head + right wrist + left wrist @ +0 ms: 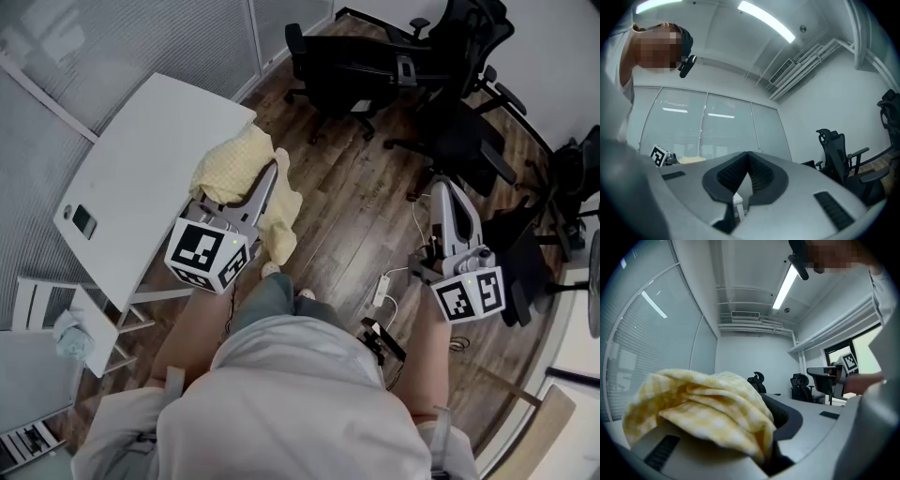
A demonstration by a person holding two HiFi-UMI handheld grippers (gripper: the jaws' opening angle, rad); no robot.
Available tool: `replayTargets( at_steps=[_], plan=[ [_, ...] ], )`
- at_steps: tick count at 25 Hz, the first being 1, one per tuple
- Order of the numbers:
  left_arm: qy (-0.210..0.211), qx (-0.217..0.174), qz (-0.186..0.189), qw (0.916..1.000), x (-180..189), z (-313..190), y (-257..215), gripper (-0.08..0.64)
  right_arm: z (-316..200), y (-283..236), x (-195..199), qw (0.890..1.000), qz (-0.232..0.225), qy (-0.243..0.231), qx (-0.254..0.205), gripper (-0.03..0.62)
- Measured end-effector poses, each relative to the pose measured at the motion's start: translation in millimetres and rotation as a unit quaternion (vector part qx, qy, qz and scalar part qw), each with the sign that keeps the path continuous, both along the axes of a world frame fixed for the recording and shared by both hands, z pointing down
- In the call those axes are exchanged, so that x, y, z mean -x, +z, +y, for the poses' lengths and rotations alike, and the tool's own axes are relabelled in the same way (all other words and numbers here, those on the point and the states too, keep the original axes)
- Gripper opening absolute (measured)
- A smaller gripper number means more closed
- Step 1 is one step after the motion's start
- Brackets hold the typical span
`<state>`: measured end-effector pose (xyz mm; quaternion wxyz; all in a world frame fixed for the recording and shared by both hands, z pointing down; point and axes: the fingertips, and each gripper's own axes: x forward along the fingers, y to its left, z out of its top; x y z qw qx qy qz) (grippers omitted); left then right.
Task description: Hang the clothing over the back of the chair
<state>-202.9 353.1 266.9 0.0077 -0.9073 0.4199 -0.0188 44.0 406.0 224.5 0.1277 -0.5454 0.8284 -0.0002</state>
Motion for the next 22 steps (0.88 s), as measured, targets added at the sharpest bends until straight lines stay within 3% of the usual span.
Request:
replayTargets(
  at_steps=[12,22],
  plan=[
    [0.000,-0.001,-0.004,1.0000,-8.3,-5.9,-1.7,0.094,-9.3,3.2,-16.0,0.999,-0.030,0.004,0.010,0.021],
    [-0.010,0.002,-0.015,0.9998,-5.2,-21.1,0.8,0.094,-43.8,11.5,-52.1,0.998,-0.037,0.048,0.032,0.021]
  ],
)
